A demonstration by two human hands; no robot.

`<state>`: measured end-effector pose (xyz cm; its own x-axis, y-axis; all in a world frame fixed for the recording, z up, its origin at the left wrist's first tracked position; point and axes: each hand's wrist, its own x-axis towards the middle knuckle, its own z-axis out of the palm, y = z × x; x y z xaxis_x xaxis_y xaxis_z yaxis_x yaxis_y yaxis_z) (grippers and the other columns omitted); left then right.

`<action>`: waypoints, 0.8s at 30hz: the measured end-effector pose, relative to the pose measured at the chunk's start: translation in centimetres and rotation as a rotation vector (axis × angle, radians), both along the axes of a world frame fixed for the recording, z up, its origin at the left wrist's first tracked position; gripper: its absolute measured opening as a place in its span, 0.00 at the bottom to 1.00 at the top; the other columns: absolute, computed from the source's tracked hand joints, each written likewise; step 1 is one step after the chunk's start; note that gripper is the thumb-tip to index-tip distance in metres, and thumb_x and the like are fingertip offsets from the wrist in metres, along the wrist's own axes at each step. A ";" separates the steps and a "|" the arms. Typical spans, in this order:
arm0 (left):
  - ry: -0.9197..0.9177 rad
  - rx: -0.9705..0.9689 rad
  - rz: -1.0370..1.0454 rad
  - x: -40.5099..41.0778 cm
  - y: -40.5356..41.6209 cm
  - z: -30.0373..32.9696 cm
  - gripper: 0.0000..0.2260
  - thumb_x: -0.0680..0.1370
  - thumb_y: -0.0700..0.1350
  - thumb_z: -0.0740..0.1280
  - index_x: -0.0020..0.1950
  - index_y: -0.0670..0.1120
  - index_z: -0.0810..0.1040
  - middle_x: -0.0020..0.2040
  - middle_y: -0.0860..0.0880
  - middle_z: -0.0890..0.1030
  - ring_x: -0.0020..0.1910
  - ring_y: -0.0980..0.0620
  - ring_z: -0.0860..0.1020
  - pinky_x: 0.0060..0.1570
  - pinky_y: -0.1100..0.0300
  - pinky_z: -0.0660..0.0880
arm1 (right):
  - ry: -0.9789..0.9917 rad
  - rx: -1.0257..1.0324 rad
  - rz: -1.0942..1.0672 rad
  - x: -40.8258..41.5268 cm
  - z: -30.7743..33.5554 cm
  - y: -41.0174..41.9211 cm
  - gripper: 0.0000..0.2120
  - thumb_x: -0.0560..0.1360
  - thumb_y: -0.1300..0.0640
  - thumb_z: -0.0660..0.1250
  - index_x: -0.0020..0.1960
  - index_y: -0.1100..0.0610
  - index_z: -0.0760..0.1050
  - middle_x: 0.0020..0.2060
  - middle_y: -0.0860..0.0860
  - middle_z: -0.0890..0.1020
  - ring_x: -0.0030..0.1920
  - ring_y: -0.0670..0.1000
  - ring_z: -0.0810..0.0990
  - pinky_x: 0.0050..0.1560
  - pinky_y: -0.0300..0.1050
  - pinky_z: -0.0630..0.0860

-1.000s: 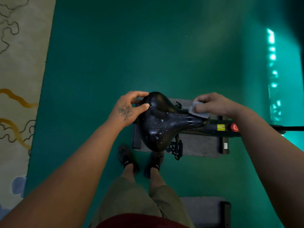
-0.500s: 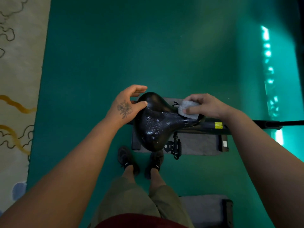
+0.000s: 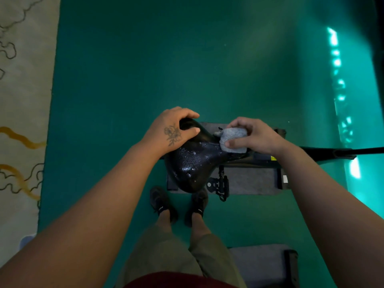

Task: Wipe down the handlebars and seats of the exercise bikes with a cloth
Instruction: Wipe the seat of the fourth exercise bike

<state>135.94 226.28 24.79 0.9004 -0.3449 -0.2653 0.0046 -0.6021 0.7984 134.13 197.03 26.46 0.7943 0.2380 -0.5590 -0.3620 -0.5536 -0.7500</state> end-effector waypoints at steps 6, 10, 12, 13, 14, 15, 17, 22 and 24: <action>-0.021 0.004 -0.043 0.1 -1.2 0.3 0.17 0.77 0.54 0.75 0.66 0.57 0.83 0.62 0.55 0.83 0.64 0.53 0.79 0.69 0.49 0.74 | -0.005 0.068 -0.043 -0.7 0.3 -1.6 0.20 0.63 0.50 0.83 0.53 0.50 0.83 0.46 0.47 0.87 0.47 0.47 0.85 0.53 0.44 0.82; -0.017 0.026 -0.055 0.5 -1.3 0.2 0.15 0.78 0.52 0.76 0.65 0.56 0.84 0.62 0.57 0.83 0.64 0.54 0.79 0.70 0.50 0.73 | -0.002 0.078 -0.084 -1.3 0.9 -4.0 0.21 0.64 0.52 0.81 0.55 0.55 0.84 0.47 0.51 0.87 0.47 0.48 0.85 0.52 0.41 0.82; -0.018 0.059 -0.070 0.6 -1.2 -0.1 0.15 0.77 0.52 0.77 0.64 0.57 0.84 0.59 0.58 0.83 0.63 0.54 0.78 0.69 0.50 0.73 | 0.014 0.093 -0.118 -1.6 1.0 -4.6 0.22 0.65 0.53 0.80 0.57 0.57 0.83 0.49 0.53 0.87 0.47 0.48 0.85 0.51 0.39 0.82; -0.019 0.066 -0.075 0.6 -1.2 -0.3 0.15 0.77 0.53 0.77 0.63 0.57 0.85 0.58 0.58 0.83 0.62 0.54 0.79 0.68 0.50 0.74 | 0.014 0.097 -0.127 -1.7 1.0 -4.6 0.23 0.65 0.53 0.81 0.58 0.57 0.84 0.49 0.54 0.87 0.47 0.49 0.85 0.52 0.40 0.82; -0.019 0.070 -0.077 0.5 -1.2 -0.5 0.14 0.77 0.53 0.77 0.62 0.58 0.85 0.57 0.58 0.83 0.61 0.54 0.79 0.67 0.51 0.74 | 0.009 0.097 -0.128 -1.7 0.9 -4.2 0.22 0.65 0.52 0.81 0.57 0.56 0.84 0.49 0.54 0.87 0.47 0.49 0.86 0.53 0.40 0.82; -0.022 0.071 -0.077 0.5 -1.3 -0.7 0.14 0.76 0.54 0.77 0.61 0.58 0.86 0.57 0.59 0.83 0.60 0.54 0.79 0.66 0.51 0.75 | 0.003 0.099 -0.126 -1.5 0.9 -3.6 0.21 0.64 0.52 0.81 0.56 0.55 0.84 0.49 0.54 0.87 0.47 0.48 0.85 0.53 0.41 0.82; -0.048 0.068 -0.069 0.4 -1.4 -1.0 0.12 0.76 0.53 0.78 0.59 0.58 0.87 0.57 0.58 0.84 0.60 0.54 0.79 0.65 0.53 0.75 | -0.017 0.096 -0.111 -1.2 0.6 -2.3 0.16 0.66 0.53 0.83 0.52 0.52 0.85 0.46 0.50 0.87 0.45 0.46 0.85 0.53 0.43 0.81; -0.031 0.042 -0.014 0.6 -1.3 -1.3 0.10 0.76 0.50 0.78 0.57 0.55 0.88 0.59 0.58 0.86 0.60 0.59 0.81 0.67 0.61 0.72 | -0.033 0.049 -0.058 -0.8 0.3 -1.6 0.13 0.69 0.54 0.84 0.50 0.46 0.85 0.48 0.49 0.88 0.49 0.48 0.86 0.55 0.46 0.82; -0.008 0.038 -0.015 0.8 -1.1 -1.4 0.10 0.76 0.50 0.79 0.57 0.56 0.88 0.59 0.59 0.86 0.60 0.60 0.81 0.69 0.60 0.73 | -0.029 0.065 -0.072 -1.2 0.6 -2.6 0.14 0.69 0.58 0.83 0.52 0.48 0.85 0.47 0.48 0.88 0.48 0.47 0.86 0.55 0.44 0.81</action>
